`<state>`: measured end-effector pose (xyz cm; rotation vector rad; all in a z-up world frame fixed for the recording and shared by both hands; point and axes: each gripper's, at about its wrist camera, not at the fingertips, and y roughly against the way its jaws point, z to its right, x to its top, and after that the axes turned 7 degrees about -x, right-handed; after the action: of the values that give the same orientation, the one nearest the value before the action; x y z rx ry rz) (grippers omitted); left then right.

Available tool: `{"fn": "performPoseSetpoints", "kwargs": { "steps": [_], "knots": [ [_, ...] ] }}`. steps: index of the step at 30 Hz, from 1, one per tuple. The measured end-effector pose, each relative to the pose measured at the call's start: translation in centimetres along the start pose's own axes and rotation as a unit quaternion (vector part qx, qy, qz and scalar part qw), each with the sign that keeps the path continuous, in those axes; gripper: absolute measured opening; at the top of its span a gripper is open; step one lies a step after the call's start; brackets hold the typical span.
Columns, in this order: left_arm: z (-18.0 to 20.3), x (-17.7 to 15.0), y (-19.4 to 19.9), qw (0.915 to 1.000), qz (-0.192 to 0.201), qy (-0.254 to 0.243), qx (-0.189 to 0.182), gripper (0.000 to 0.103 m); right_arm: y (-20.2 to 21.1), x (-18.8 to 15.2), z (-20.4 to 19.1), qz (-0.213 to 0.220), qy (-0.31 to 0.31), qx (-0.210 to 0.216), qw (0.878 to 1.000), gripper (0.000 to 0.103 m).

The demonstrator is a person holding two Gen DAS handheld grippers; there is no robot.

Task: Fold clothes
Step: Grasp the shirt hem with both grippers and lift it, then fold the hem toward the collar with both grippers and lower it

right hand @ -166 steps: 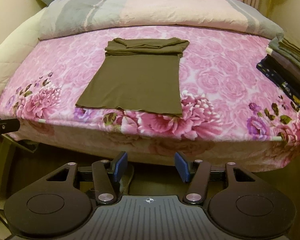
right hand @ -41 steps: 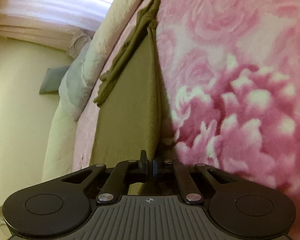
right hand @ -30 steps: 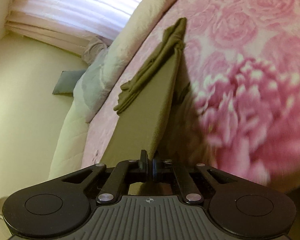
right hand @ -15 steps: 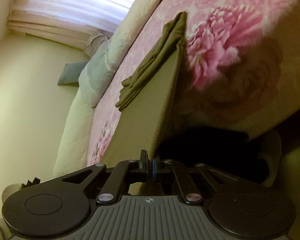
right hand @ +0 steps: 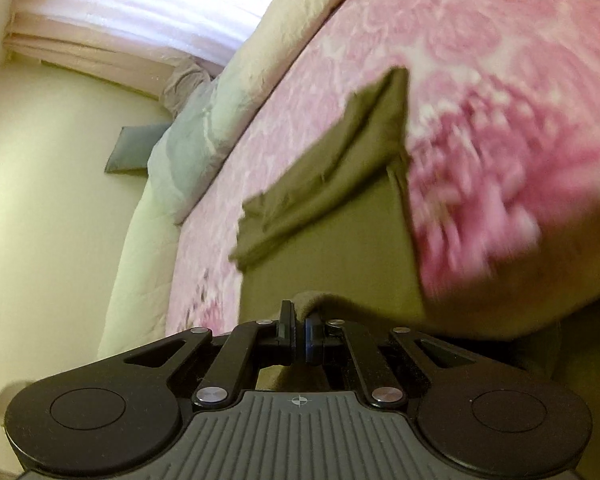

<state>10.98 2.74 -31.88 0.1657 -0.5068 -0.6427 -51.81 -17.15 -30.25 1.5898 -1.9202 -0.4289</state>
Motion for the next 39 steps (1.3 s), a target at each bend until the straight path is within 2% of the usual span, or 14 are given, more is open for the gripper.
{"fn": "performPoseSetpoints", "kwargs": {
  "steps": [5,7,10,11,13,14,20,22,25,28,33,35,38,39],
  "knots": [
    [-1.1,7.7,-7.3,0.9998,-0.005,-0.003,0.019,0.001,-5.8,8.4,0.1,0.000,-0.032,-0.020,0.999,0.002],
    [-3.1,10.4,-10.7,0.9993,-0.006,0.026,0.027,0.002,-8.3,11.3,0.7,0.003,-0.063,-0.028,0.998,0.003],
    [-6.8,13.0,-14.6,0.9929,0.017,0.087,0.080,0.005,-11.9,14.5,3.0,0.022,-0.133,-0.039,0.990,0.005],
    [-7.7,13.4,-15.2,0.9914,0.024,0.094,0.088,0.005,-12.7,15.1,4.0,0.033,-0.155,-0.048,0.986,0.015],
    [-9.0,13.9,-15.7,0.9895,0.035,0.101,0.098,0.008,-12.5,14.8,4.1,0.053,-0.125,-0.069,0.988,0.076],
    [-9.3,13.9,-15.5,0.9896,0.037,0.097,0.099,0.014,-12.2,14.5,4.0,0.062,-0.099,-0.079,0.990,0.078],
    [-9.1,13.4,-13.4,0.9917,0.032,0.018,0.123,0.018,-10.5,12.4,2.9,0.115,0.058,-0.138,0.982,0.077],
    [-8.8,13.2,-13.0,0.9923,0.028,-0.001,0.120,0.019,-9.9,11.7,2.6,0.132,0.110,-0.157,0.973,0.060],
    [-8.1,13.1,-13.5,0.9932,0.018,-0.030,0.111,0.022,-10.5,10.7,1.4,0.131,0.175,-0.165,0.962,0.056],
    [-6.8,13.1,-15.1,0.9918,0.006,-0.067,0.109,0.026,-12.3,10.6,0.1,0.134,0.212,-0.165,0.954,0.044],
    [-6.5,13.6,-18.0,0.9890,-0.006,-0.084,0.121,0.027,-14.8,11.3,-0.5,0.133,0.236,-0.173,0.947,0.041],
    [-6.8,13.8,-18.9,0.9887,-0.009,-0.084,0.123,0.027,-15.5,11.8,-0.4,0.136,0.235,-0.170,0.947,0.032],
    [-7.0,13.9,-20.2,0.9879,-0.022,-0.093,0.123,0.019,-16.3,12.7,0.4,0.137,0.222,-0.174,0.950,0.011],
    [-7.0,13.9,-20.5,0.9868,-0.027,-0.101,0.123,0.002,-16.1,13.0,0.7,0.143,0.214,-0.168,0.952,0.002]
  ]
}}
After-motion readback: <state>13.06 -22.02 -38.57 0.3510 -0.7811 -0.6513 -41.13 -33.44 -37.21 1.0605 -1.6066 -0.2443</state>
